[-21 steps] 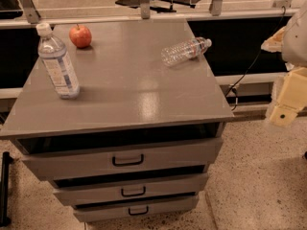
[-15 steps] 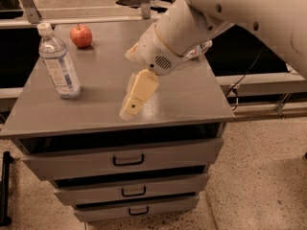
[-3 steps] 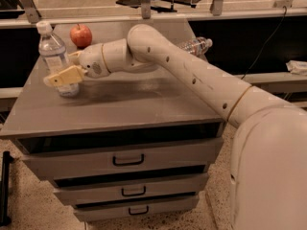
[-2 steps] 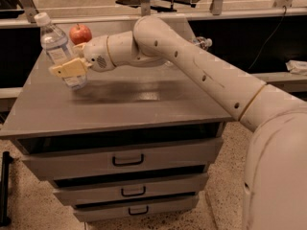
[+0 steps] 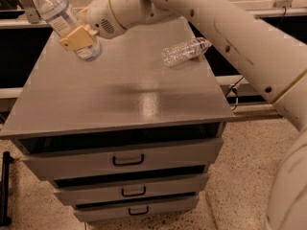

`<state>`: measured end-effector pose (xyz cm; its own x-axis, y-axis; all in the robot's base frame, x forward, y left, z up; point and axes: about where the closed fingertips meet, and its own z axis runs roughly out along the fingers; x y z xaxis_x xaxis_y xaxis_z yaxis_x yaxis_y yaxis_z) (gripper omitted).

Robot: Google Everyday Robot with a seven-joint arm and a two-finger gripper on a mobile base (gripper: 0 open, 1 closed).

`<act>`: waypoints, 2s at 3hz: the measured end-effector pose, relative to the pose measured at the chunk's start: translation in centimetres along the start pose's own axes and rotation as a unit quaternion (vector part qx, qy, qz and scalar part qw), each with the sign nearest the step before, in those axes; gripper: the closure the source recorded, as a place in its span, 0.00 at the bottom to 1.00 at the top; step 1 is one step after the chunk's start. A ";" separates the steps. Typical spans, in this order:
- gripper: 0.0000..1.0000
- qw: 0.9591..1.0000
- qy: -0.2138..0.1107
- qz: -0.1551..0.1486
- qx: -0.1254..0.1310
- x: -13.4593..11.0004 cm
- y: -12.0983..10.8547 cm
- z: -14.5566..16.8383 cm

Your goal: Knock blue plastic bottle over

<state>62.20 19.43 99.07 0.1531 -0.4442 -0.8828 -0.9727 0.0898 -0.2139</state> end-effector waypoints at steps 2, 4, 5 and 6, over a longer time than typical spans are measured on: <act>1.00 0.975 0.218 0.026 0.020 4.9 -3.0 -4.4; 1.00 0.938 0.338 0.079 -0.014 12.7 -3.0 -6.1; 0.83 0.937 0.335 0.094 -0.029 14.7 -2.5 -4.1; 0.59 0.941 0.320 0.102 -0.035 16.0 -2.0 -1.9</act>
Offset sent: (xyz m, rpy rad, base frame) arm 0.0347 -0.1337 -0.0570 -0.7312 0.2065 -0.2142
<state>66.29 10.49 86.18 -0.1518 -0.8721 -0.4653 -0.9832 0.1816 -0.0197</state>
